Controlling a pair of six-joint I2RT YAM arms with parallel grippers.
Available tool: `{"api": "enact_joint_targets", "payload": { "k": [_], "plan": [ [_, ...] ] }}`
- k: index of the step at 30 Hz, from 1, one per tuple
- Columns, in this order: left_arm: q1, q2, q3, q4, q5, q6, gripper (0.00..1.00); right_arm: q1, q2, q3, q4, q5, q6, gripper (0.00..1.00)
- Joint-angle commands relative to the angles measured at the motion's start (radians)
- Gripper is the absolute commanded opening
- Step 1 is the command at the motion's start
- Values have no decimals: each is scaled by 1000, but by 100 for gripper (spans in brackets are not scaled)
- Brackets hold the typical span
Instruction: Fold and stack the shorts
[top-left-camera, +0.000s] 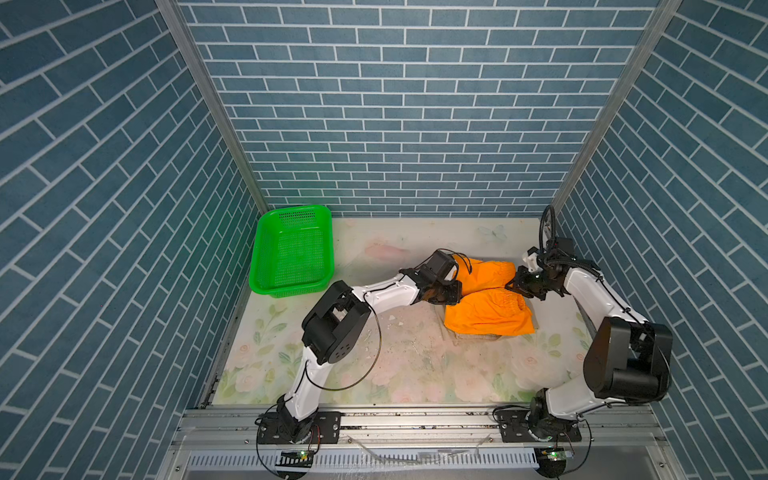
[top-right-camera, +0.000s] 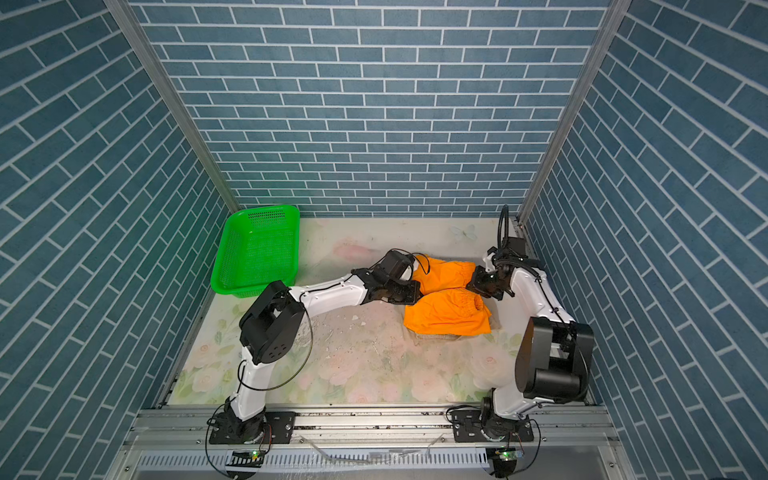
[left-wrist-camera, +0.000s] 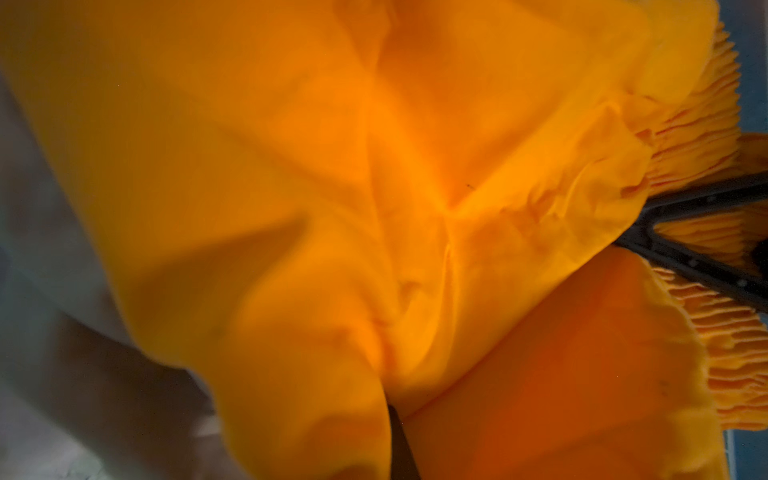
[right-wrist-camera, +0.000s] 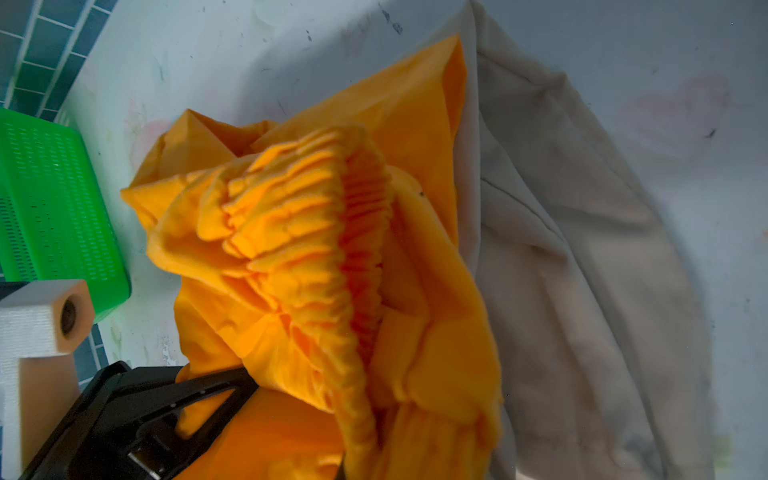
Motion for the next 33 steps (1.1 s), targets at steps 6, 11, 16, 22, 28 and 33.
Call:
{"api": "enact_joint_targets", "payload": {
  "k": [6,11,16,22,28,33],
  "plan": [
    [-4,-24,-62,34,-3,-8,100,-11,98,51,94,89,-93,61],
    [5,-118,-15,-48,-22,29,100,3,-24,120,33,150,-71,71],
    [49,-276,-48,-68,-42,34,100,80,-173,169,-85,319,-83,76],
    [147,-337,-98,-86,-48,127,100,413,-394,8,-37,414,-18,77],
    [195,-225,-106,24,-29,183,100,897,-470,-173,-8,752,223,78],
    [195,-48,-5,99,71,172,100,1175,-286,-103,-105,1036,400,80]
  ]
}}
